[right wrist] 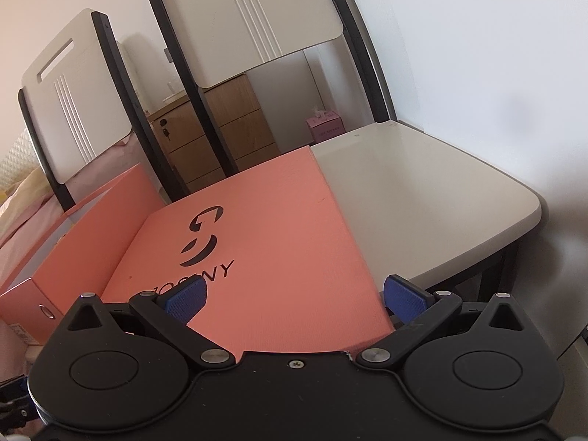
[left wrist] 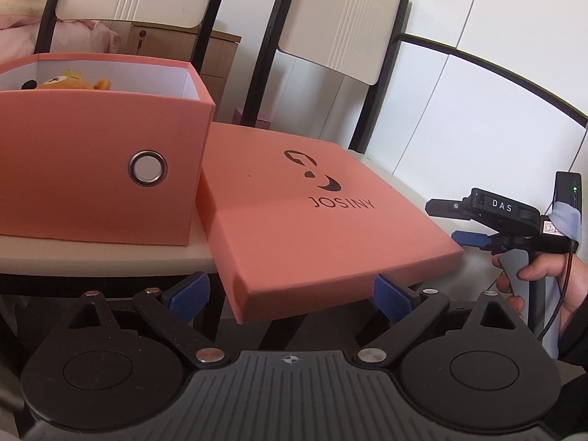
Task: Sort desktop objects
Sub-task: 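Move both grippers toward the pink JOSINY lid on the table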
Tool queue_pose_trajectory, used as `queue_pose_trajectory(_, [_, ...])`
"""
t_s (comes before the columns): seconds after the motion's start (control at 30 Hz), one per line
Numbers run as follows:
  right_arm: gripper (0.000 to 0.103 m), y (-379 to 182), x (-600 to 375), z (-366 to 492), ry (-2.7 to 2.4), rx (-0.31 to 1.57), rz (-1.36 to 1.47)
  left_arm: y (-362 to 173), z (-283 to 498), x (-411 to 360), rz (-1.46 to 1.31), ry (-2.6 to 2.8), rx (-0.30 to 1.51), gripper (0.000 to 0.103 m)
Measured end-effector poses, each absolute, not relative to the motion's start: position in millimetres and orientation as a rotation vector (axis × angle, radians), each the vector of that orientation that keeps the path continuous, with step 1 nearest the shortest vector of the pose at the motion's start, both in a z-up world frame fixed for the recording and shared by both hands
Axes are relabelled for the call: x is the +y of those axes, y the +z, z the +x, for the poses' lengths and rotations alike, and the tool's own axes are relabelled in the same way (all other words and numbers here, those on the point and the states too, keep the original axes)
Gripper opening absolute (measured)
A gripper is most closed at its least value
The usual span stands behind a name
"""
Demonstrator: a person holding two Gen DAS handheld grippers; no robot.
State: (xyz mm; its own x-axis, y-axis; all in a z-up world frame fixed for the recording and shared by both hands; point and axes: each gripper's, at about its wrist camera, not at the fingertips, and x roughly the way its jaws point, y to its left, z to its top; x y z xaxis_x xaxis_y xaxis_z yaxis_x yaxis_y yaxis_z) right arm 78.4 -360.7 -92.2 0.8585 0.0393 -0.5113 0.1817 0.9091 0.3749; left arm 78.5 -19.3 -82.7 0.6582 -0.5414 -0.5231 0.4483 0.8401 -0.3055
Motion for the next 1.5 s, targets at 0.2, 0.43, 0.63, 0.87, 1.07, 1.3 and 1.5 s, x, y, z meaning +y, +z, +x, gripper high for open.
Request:
queue_pose_trajectory(0.2, [0.103, -95, -358, 79, -0.069, 0.555, 0.445, -88, 76, -25, -0.154, -0.578, 0.661, 0.097])
queue_pose_trajectory(0.43, [0.103, -96, -361, 73, -0.069, 0.564, 0.472, -87, 80, -17, -0.175, -0.554, 0.672, 0.097])
queue_pose_trajectory(0.63, [0.103, -95, -363, 69, -0.063, 0.559, 0.466, -88, 83, -17, -0.175, -0.544, 0.668, 0.097])
queue_pose_trajectory(0.87, [0.103, -88, -365, 69, -0.005, 0.523, 0.478, -91, 90, -18, -0.193, -0.531, 0.670, 0.097])
queue_pose_trajectory(1.07, [0.103, -90, -355, 74, 0.026, 0.528, 0.455, -97, 98, -25, -0.140, -0.527, 0.678, 0.097])
queue_pose_trajectory(1.3, [0.103, -86, -339, 74, 0.056, 0.514, 0.402, -98, 100, -28, -0.121, -0.534, 0.679, 0.097])
queue_pose_trajectory(1.5, [0.103, -85, -355, 70, -0.045, 0.482, 0.395, -101, 101, -29, -0.120, -0.529, 0.704, 0.097])
